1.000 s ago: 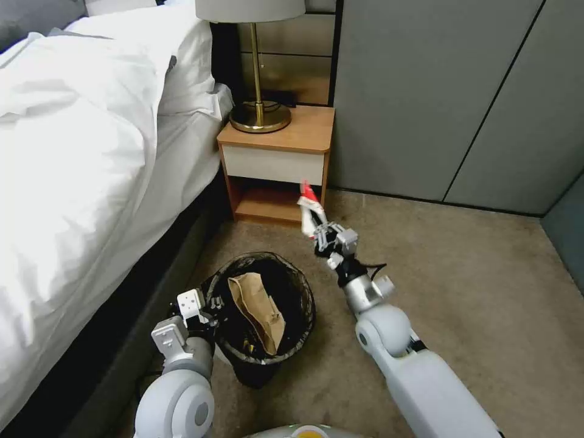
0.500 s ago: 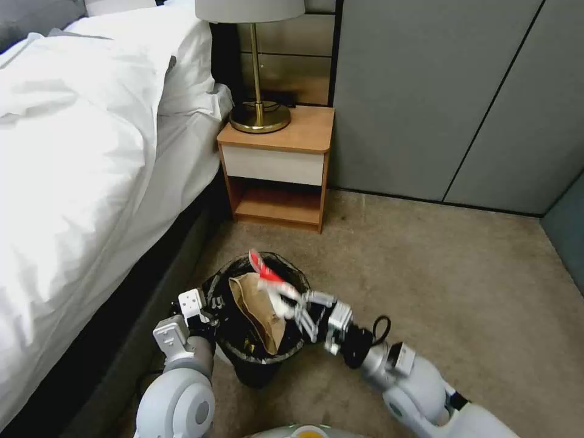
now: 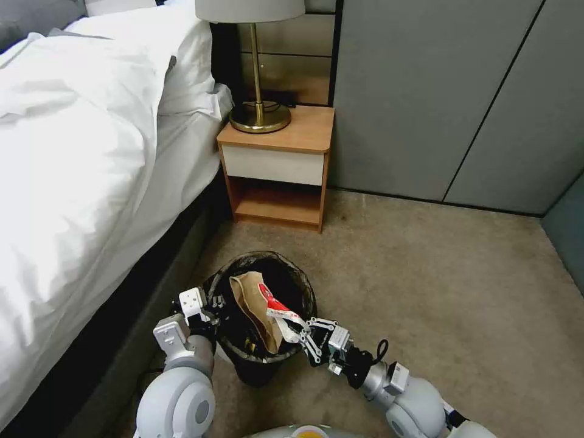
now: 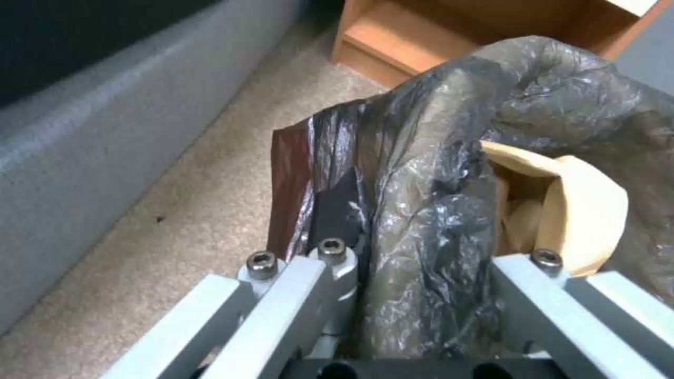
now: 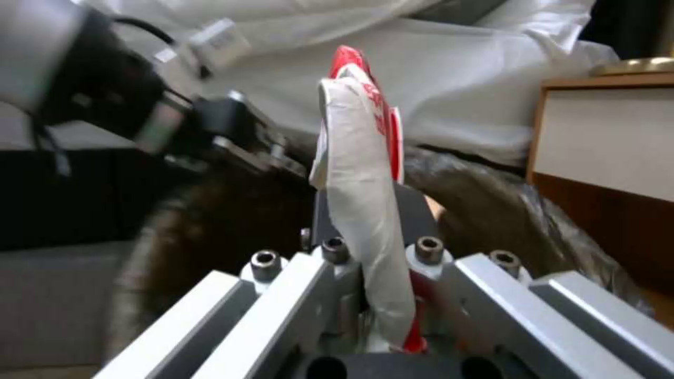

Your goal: Pick up the trash bin, then pick up the garbage from the floor and place it into the trash bin.

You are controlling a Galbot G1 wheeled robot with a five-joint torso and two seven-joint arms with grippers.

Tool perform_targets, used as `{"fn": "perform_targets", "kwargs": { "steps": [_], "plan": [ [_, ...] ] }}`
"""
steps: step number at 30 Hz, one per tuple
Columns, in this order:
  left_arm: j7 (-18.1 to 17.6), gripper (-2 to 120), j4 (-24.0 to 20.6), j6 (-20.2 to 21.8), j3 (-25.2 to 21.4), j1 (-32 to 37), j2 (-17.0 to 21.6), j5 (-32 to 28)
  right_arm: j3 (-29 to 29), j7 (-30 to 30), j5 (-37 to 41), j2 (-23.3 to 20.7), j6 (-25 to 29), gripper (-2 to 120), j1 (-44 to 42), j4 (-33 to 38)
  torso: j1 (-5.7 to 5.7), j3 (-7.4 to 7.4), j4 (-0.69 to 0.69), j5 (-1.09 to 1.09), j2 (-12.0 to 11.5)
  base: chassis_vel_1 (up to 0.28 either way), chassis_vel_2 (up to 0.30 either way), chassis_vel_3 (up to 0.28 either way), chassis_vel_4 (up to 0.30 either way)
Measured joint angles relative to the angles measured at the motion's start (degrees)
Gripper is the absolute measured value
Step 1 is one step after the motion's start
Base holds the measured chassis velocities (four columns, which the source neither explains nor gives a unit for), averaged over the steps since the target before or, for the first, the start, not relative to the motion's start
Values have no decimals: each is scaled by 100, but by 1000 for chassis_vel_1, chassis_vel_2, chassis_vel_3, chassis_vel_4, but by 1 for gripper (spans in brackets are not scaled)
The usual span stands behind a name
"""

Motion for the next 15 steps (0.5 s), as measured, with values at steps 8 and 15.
{"fn": "perform_targets", "kwargs": {
  "steps": [8,15],
  "plan": [
    [0,84,-55,-10,59,128,-61,38,-39,112,-237,224,-36,14,171,-287,0,0,0,-1,0,0,0,0,0],
    [7,84,-131,-15,125,214,-101,63,-114,202,-352,441,-74,40,235,-301,0,0,0,0,0,0,0,0,0]
  ]
}}
